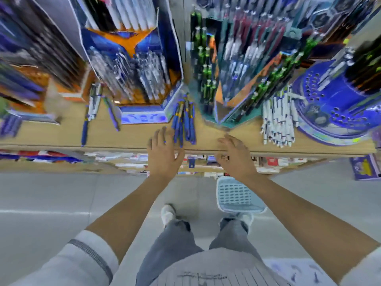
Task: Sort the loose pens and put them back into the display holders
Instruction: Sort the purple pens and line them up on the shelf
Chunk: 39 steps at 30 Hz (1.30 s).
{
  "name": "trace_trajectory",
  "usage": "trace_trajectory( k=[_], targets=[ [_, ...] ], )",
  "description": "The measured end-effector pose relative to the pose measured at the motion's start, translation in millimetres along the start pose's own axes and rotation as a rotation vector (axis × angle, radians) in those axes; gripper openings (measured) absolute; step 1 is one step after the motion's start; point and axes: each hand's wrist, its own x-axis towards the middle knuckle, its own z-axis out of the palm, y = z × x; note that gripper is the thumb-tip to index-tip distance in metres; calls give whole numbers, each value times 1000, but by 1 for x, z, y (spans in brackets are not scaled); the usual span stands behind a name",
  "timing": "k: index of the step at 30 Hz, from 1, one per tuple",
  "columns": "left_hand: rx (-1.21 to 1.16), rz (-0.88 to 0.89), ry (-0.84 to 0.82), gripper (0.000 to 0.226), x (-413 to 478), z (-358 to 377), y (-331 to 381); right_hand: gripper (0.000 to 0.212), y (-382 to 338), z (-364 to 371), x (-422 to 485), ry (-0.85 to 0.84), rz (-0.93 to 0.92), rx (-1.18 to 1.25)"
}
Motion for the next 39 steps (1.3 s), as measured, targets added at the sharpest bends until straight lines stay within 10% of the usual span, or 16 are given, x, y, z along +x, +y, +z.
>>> trace_trajectory(
  k=[7, 18, 27, 39],
  targets=[
    [26, 154, -390, 67, 10, -14, -74, 40, -52, 11, 9, 113, 211, -74],
    [-117, -100, -55, 63, 14, -50, -168, 45, -192, 45, 66, -80, -348, 137],
    [-169, -311, -155, 52, 12, -64, -227, 43, -239, 71, 105, -248, -319, -261],
    [-255, -97, -231, 31, 52, -95, -313, 51, -346, 121, 166, -149, -319, -47]
  ],
)
